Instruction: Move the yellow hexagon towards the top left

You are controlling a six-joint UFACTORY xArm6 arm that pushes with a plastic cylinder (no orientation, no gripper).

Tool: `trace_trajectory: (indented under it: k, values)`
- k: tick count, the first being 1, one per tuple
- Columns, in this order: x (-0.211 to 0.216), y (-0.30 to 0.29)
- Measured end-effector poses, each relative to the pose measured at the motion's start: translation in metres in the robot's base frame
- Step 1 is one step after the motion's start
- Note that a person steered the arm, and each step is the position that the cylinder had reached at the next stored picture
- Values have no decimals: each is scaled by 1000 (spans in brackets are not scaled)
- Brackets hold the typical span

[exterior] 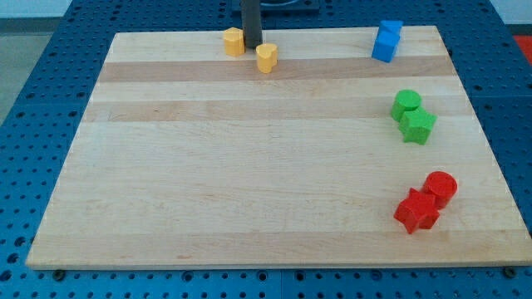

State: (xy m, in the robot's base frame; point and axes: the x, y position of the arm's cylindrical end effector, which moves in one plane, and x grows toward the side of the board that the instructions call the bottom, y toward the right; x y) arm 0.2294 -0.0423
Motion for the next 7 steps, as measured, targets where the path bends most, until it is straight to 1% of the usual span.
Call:
trace_trajectory:
  k: [1, 4, 5, 6, 7]
  values:
    - [0, -16]
    - [0, -164]
    - [0, -184]
    - [0, -152]
    - [0, -69]
